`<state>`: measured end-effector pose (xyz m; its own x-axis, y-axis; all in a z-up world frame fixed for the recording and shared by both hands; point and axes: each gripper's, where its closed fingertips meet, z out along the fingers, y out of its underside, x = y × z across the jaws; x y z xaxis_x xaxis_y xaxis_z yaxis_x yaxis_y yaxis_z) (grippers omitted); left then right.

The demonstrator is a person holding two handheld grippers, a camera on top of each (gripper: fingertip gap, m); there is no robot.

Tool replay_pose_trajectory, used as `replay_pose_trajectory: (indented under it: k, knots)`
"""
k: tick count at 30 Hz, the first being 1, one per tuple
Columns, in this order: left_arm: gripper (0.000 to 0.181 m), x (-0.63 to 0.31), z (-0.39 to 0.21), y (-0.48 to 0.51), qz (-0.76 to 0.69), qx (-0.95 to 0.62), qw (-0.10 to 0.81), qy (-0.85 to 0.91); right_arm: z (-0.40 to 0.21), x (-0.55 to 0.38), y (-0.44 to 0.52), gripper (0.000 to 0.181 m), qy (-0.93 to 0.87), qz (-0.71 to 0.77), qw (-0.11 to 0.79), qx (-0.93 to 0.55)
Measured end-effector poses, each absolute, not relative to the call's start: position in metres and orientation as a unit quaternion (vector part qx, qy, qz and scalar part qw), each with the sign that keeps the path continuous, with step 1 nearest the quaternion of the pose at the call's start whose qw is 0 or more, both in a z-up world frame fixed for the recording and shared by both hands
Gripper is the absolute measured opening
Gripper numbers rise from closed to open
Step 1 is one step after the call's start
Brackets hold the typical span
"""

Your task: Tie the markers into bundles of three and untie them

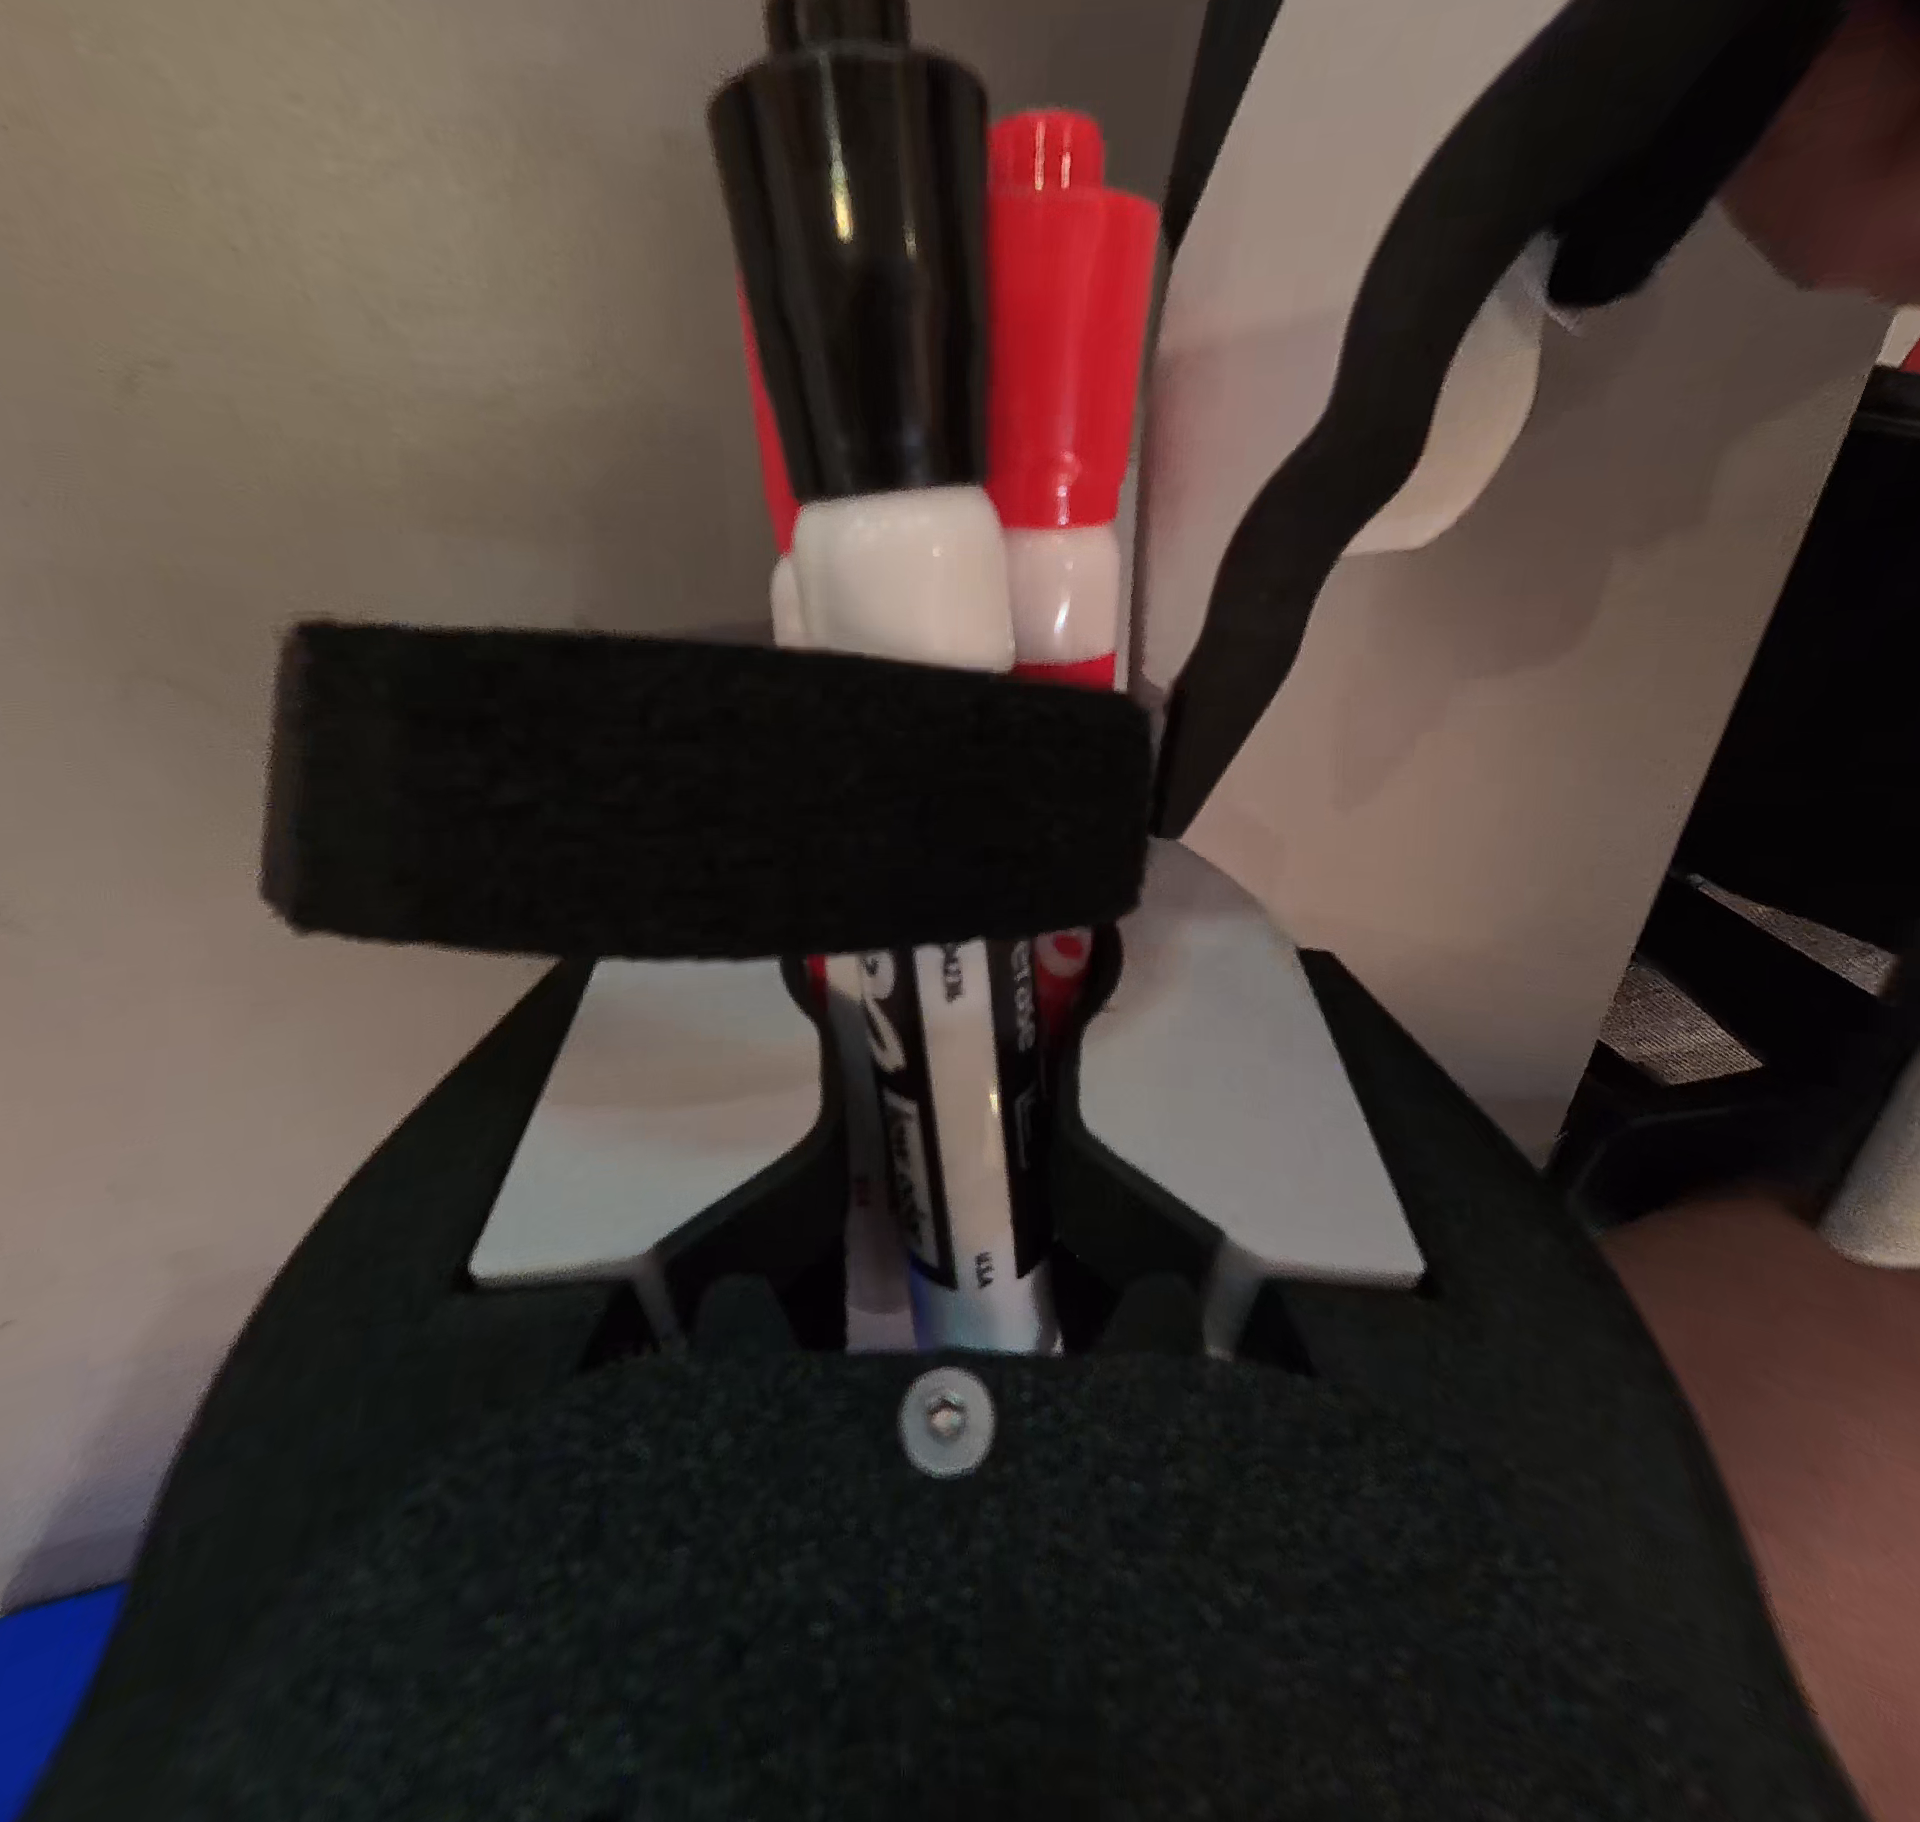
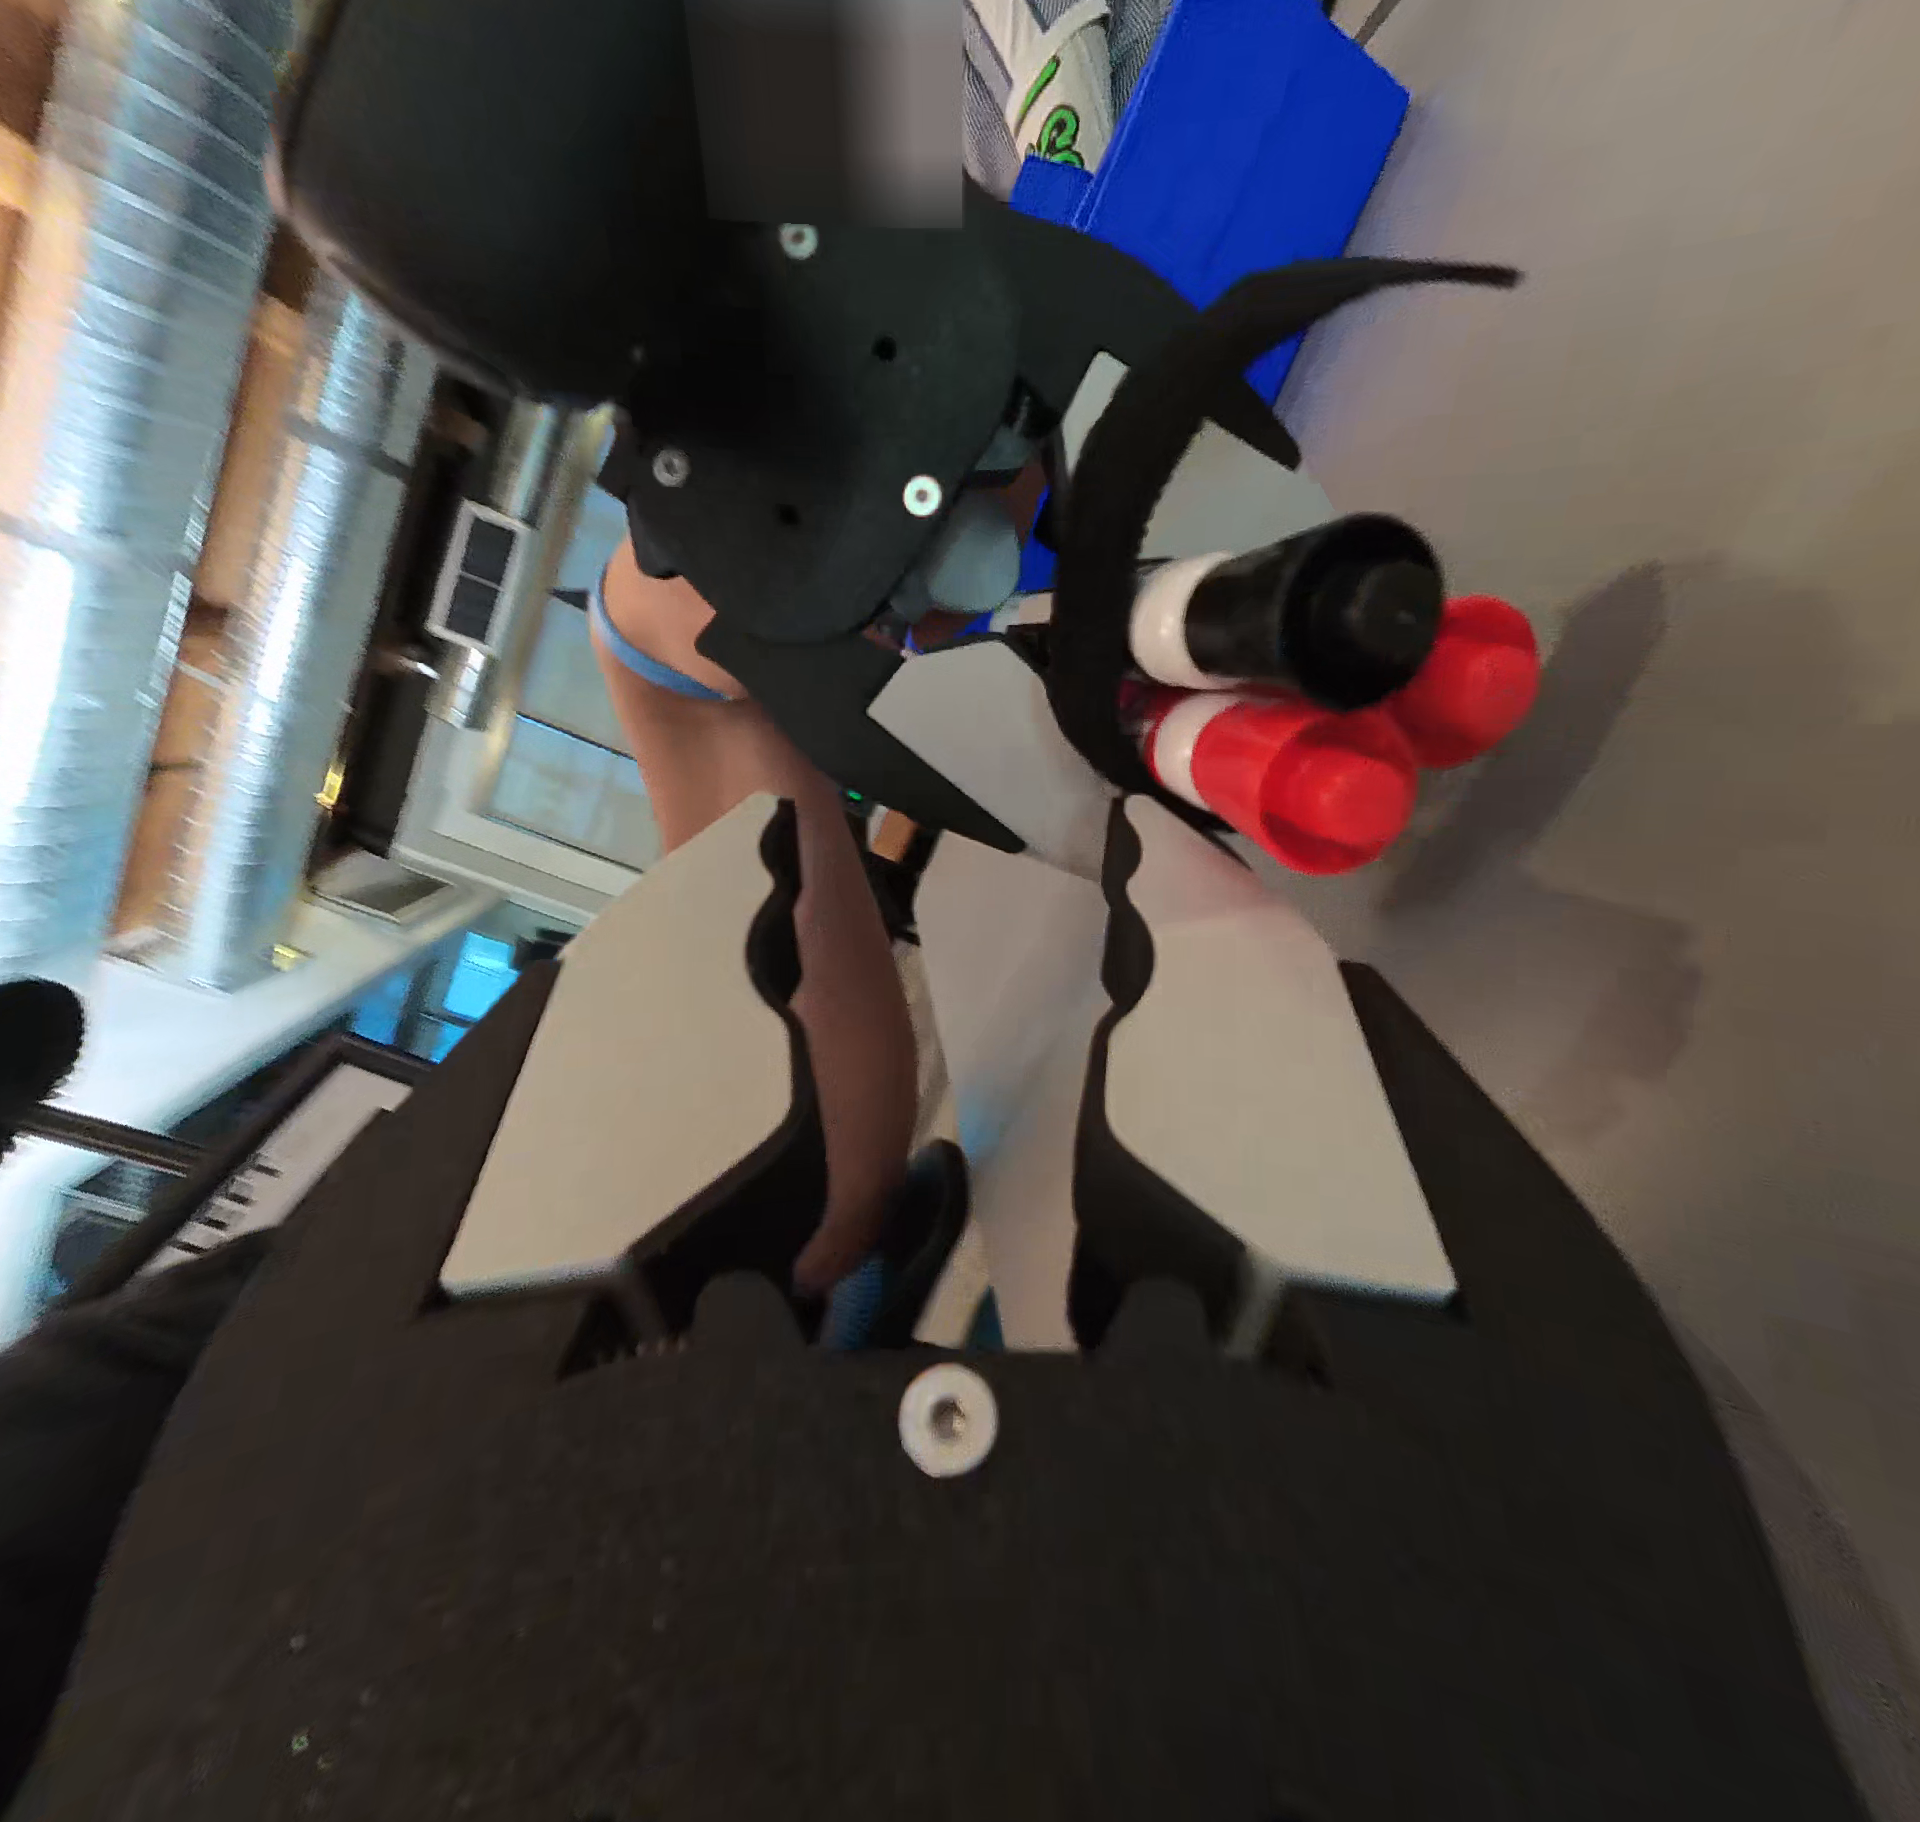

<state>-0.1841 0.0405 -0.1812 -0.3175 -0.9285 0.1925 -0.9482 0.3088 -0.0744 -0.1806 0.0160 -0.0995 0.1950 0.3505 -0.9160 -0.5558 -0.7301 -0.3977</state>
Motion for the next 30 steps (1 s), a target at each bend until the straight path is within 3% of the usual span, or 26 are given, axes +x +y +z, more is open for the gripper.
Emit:
replay_pose_trajectory:
  k: [8,30]
  knots:
    - [0.041,-0.183,-0.182,0.039,0.084,0.577,0.059,-0.810,-0.109,-0.173,0.019,0.053,0.159,0.686,0.313,-0.637]
    - [0.042,-0.184,-0.174,0.025,0.110,0.553,0.068,-0.823,-0.112,-0.146,0.028,0.051,0.164,0.687,0.309,-0.637]
